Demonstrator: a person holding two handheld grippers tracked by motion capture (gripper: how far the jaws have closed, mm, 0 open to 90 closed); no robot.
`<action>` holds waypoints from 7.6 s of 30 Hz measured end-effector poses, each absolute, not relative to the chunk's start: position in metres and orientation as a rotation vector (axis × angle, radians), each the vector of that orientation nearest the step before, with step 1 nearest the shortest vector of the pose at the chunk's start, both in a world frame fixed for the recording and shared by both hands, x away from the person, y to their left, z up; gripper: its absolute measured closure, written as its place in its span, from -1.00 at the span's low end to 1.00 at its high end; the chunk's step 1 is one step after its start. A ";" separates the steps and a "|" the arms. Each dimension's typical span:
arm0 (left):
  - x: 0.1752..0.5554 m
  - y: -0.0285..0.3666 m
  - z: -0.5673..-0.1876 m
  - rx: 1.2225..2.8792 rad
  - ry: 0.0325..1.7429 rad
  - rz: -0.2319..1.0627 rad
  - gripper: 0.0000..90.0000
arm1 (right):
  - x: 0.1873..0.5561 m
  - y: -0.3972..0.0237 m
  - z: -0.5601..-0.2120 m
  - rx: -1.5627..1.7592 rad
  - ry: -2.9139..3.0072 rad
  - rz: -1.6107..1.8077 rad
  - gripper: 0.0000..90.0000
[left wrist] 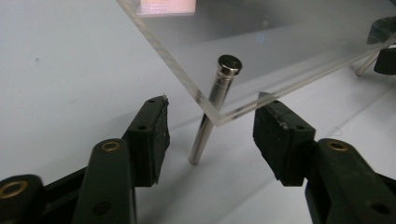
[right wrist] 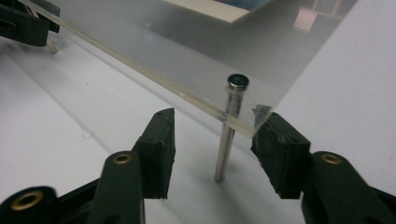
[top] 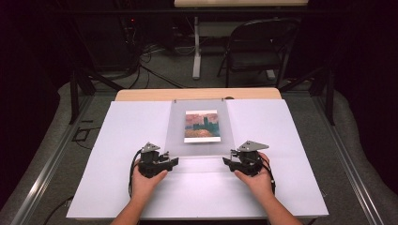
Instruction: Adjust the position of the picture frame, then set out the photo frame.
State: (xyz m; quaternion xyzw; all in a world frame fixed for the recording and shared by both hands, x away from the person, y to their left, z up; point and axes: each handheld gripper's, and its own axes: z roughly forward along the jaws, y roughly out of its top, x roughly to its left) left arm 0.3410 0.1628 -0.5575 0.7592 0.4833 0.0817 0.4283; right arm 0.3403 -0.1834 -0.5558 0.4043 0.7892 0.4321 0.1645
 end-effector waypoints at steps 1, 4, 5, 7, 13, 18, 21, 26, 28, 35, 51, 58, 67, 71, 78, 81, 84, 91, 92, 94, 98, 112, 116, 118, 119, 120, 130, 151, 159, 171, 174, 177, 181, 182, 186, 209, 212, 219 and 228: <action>0.339 0.162 -0.557 1.898 1.203 0.225 -0.05 | 0.339 -0.182 -0.554 1.145 2.247 1.231 0.02; 0.334 0.161 -0.553 1.918 1.182 0.239 -0.08 | 0.335 -0.180 -0.551 1.103 2.255 1.201 -0.05; 0.332 0.161 -0.552 1.931 1.175 0.230 -0.09 | 0.333 -0.179 -0.549 1.091 2.271 1.176 -0.05; 0.329 0.162 -0.550 1.940 1.171 0.239 -0.10 | 0.331 -0.181 -0.546 1.084 2.272 1.160 -0.05; 0.318 0.173 -0.545 1.968 1.152 0.248 -0.10 | 0.323 -0.193 -0.540 1.083 2.283 1.178 -0.04; 0.310 0.187 -0.540 1.947 1.155 0.216 -0.10 | 0.312 -0.208 -0.537 1.120 2.282 1.234 -0.07; 0.305 0.199 -0.536 1.924 1.158 0.227 -0.09 | 0.306 -0.217 -0.535 1.174 2.272 1.290 -0.08; 0.305 0.211 -0.529 1.895 1.160 0.250 -0.06 | 0.306 -0.223 -0.532 1.183 2.251 1.259 -0.07; 0.307 0.216 -0.527 1.884 1.165 0.261 -0.06 | 0.306 -0.225 -0.529 1.178 2.240 1.244 -0.06; 0.312 0.227 -0.529 1.853 1.188 0.333 -0.08 | 0.308 -0.237 -0.528 1.223 2.179 1.283 -0.07; 0.344 0.220 -0.512 1.827 1.178 0.283 -0.15 | 0.331 -0.242 -0.516 1.309 2.138 1.274 -0.16; 0.369 0.216 -0.510 1.778 1.221 0.197 -0.10 | 0.353 -0.238 -0.512 1.323 2.190 1.228 -0.05; 0.393 0.202 -0.498 1.809 1.195 0.206 -0.05 | 0.386 -0.232 -0.506 1.349 2.150 1.231 -0.09; 0.404 0.193 -0.491 1.810 1.192 0.219 -0.05 | 0.399 -0.229 -0.501 1.320 2.177 1.186 -0.10; 0.426 0.183 -0.488 1.818 1.244 0.222 -0.11 | 0.419 -0.221 -0.496 1.330 2.201 1.155 -0.13; 0.437 0.178 -0.490 1.823 1.268 0.215 -0.11 | 0.430 -0.217 -0.496 1.325 2.196 1.156 -0.13; 0.446 0.174 -0.491 1.826 1.278 0.201 -0.07 | 0.438 -0.215 -0.494 1.324 2.190 1.156 -0.15; 0.468 0.166 -0.492 1.835 1.301 0.166 -0.05 | 0.457 -0.208 -0.490 1.323 2.201 1.146 -0.18; 0.470 0.165 -0.493 1.832 1.310 0.166 -0.06 | 0.460 -0.207 -0.490 1.326 2.200 1.149 -0.18; 0.475 0.162 -0.494 1.829 1.326 0.172 -0.09 | 0.465 -0.204 -0.490 1.336 2.200 1.148 -0.19; 0.484 0.158 -0.496 1.843 1.344 0.186 -0.11 | 0.476 -0.200 -0.492 1.376 2.190 1.161 -0.19; 0.504 0.159 -0.514 1.857 1.390 0.164 -0.14 | 0.499 -0.184 -0.513 1.457 2.222 1.171 -0.19; 0.505 0.158 -0.520 1.857 1.397 0.153 -0.14 | 0.502 -0.182 -0.516 1.471 2.230 1.173 -0.19; 0.505 0.158 -0.523 1.855 1.396 0.149 -0.13 | 0.502 -0.181 -0.517 1.470 2.235 1.171 -0.19; 0.505 0.157 -0.523 1.855 1.397 0.151 -0.14 | 0.503 -0.181 -0.519 1.475 2.233 1.171 -0.19; 0.505 0.157 -0.524 1.854 1.400 0.150 -0.15 | 0.503 -0.181 -0.519 1.478 2.235 1.168 -0.19; 0.506 0.157 -0.530 1.855 1.421 0.131 -0.19 | 0.505 -0.184 -0.528 1.538 2.236 1.183 -0.20; 0.508 0.160 -0.540 1.810 1.454 0.027 -0.34 | 0.507 -0.183 -0.536 1.627 2.245 1.251 -0.30; 0.508 0.157 -0.542 1.806 1.454 0.002 -0.41 | 0.507 -0.184 -0.539 1.667 2.240 1.273 -0.35; 0.508 0.155 -0.543 1.799 1.466 -0.046 -0.47 | 0.509 -0.183 -0.542 1.700 2.250 1.301 -0.41; 0.509 0.154 -0.542 1.805 1.471 -0.050 -0.47 | 0.509 -0.183 -0.542 1.712 2.253 1.300 -0.41; 0.509 0.154 -0.542 1.803 1.474 -0.057 -0.48 | 0.510 -0.182 -0.543 1.716 2.258 1.306 -0.43; 0.508 0.154 -0.543 1.794 1.475 -0.079 -0.47 | 0.510 -0.180 -0.544 1.734 2.255 1.316 -0.46; 0.508 0.154 -0.543 1.794 1.476 -0.080 -0.47 | 0.510 -0.180 -0.544 1.738 2.252 1.318 -0.46; 0.509 0.154 -0.542 1.794 1.480 -0.089 -0.47 | 0.511 -0.179 -0.544 1.751 2.261 1.310 -0.47; 0.509 0.155 -0.541 1.777 1.499 -0.102 -0.41 | 0.512 -0.176 -0.546 1.785 2.259 1.332 -0.50; 0.509 0.157 -0.542 1.762 1.506 -0.109 -0.37 | 0.511 -0.176 -0.545 1.788 2.257 1.325 -0.50; 0.510 0.158 -0.540 1.750 1.529 -0.125 -0.29 | 0.512 -0.176 -0.544 1.789 2.255 1.324 -0.48; 0.510 0.161 -0.539 1.727 1.547 -0.134 -0.20 | 0.512 -0.178 -0.544 1.783 2.268 1.326 -0.46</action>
